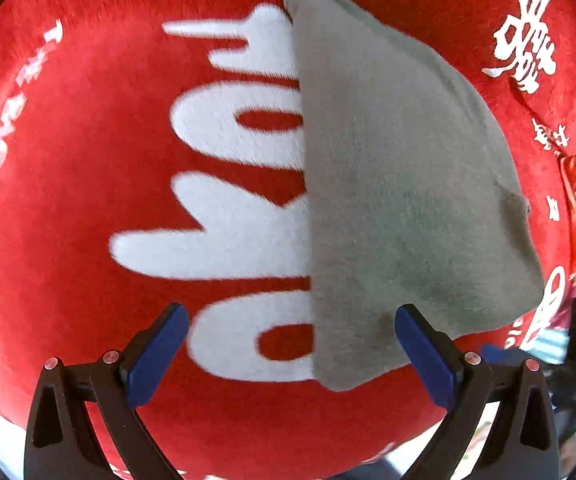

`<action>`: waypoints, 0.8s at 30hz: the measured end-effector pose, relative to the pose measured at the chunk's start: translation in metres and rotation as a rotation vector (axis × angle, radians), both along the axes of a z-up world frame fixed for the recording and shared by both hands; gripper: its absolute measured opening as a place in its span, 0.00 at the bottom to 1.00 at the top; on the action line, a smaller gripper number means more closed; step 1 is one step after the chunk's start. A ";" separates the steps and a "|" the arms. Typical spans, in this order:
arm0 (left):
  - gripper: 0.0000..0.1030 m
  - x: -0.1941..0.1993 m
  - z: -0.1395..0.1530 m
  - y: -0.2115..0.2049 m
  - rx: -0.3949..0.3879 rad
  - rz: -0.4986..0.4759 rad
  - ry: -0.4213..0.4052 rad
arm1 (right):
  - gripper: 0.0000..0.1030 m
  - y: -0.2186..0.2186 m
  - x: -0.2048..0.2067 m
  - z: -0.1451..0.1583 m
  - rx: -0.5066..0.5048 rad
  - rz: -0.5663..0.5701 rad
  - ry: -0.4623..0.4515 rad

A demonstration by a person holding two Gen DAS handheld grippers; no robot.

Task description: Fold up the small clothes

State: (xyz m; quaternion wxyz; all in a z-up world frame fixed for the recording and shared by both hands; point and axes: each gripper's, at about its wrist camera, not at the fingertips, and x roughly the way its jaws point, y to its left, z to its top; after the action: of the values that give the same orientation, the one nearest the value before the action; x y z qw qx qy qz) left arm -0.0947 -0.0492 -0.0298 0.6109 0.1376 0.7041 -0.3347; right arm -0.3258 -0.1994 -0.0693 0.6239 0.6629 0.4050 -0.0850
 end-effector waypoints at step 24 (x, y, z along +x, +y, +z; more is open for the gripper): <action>0.24 -0.014 0.003 0.000 -0.076 -0.181 -0.016 | 0.14 0.026 0.012 0.069 -0.237 0.139 0.094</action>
State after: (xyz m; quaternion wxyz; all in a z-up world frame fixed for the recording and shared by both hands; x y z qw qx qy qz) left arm -0.1088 -0.0490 -0.0268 0.5888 0.1800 0.6705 -0.4139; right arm -0.3141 -0.1733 -0.0003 0.6825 0.5502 0.4659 -0.1199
